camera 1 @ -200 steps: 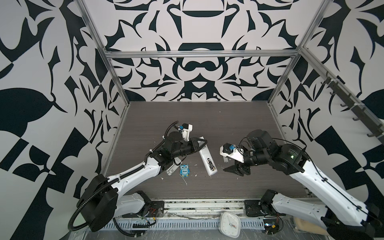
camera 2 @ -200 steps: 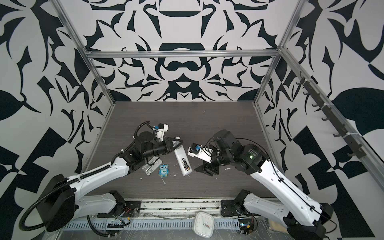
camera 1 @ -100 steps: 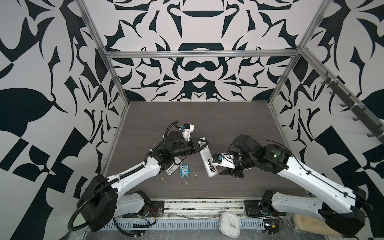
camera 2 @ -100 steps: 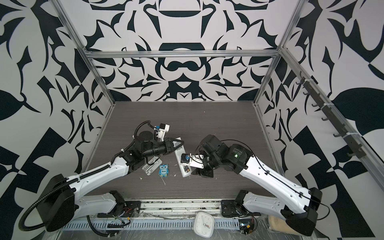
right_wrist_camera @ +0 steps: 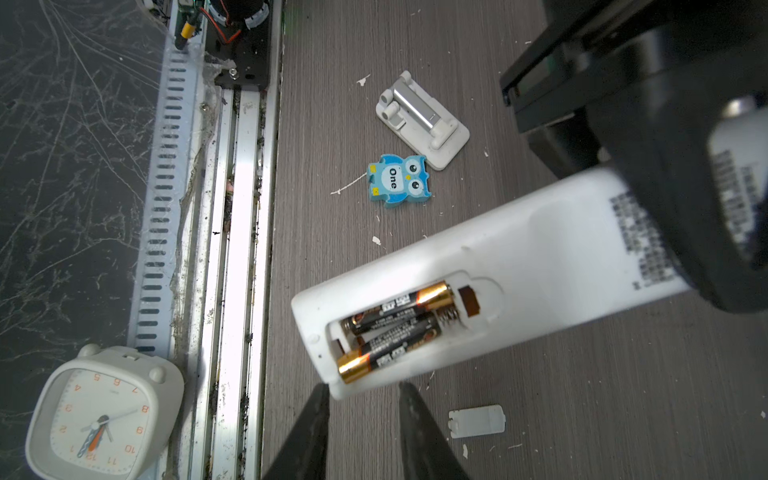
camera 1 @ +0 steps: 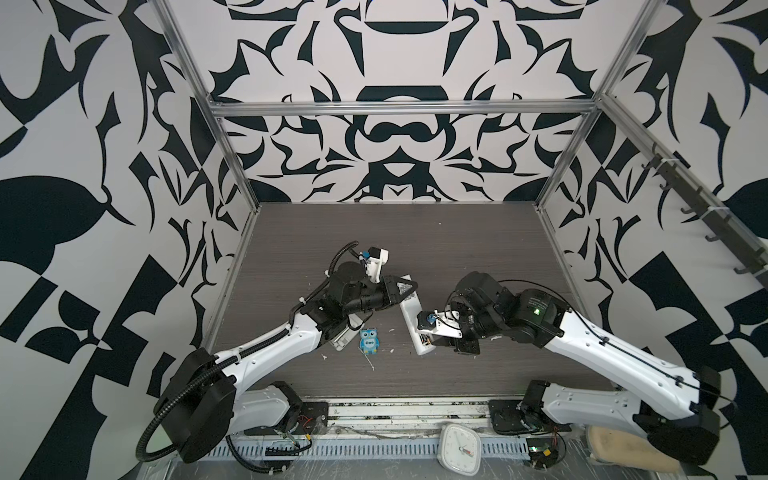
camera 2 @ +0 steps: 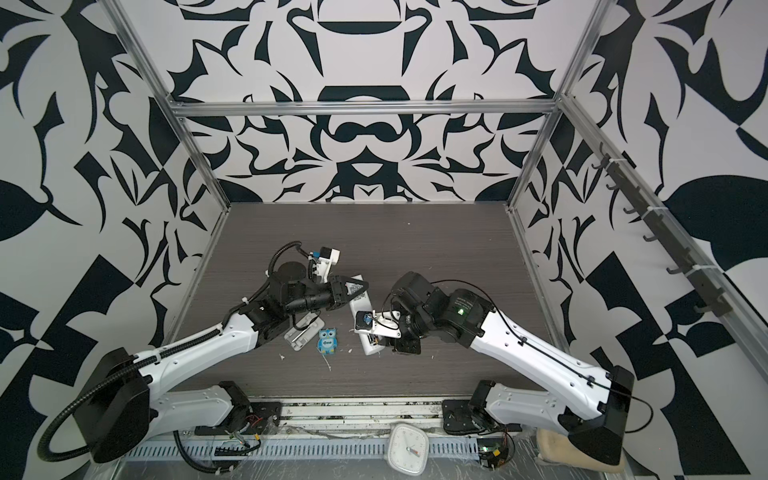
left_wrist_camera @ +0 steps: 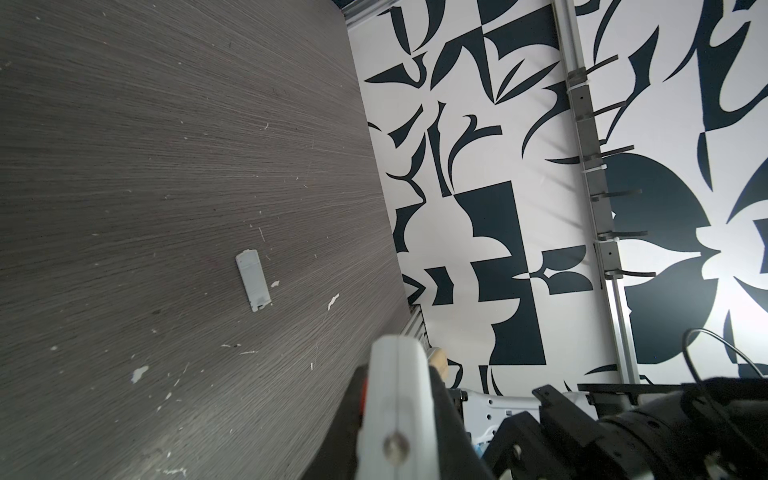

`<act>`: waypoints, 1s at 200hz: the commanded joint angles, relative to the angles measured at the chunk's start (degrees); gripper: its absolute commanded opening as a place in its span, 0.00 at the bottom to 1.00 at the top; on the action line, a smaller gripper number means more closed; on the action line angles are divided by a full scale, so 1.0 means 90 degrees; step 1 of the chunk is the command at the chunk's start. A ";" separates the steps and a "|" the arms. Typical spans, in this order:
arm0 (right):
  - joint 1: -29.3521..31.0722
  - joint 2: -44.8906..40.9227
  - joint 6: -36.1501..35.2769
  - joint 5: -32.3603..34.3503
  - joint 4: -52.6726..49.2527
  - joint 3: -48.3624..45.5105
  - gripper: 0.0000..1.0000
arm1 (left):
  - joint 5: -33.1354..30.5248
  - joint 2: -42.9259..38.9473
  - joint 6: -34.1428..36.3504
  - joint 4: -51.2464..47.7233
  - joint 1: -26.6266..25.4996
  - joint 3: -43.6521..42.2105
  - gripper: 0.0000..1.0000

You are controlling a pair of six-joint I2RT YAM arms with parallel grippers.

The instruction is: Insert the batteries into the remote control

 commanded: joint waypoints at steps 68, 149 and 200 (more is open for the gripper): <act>0.0211 0.0059 -0.0143 0.0476 0.0384 -0.0281 0.29 | 0.0126 0.0011 -0.0150 0.0260 0.0032 0.0225 0.00; 0.0310 0.0236 -0.0128 0.0614 0.0469 -0.0147 0.21 | 0.0154 0.0060 -0.0168 0.0270 0.0032 0.0244 0.00; 0.0340 0.0273 -0.0036 0.0699 0.0487 -0.0107 0.20 | 0.0179 0.0069 -0.0184 0.0289 0.0032 0.0222 0.00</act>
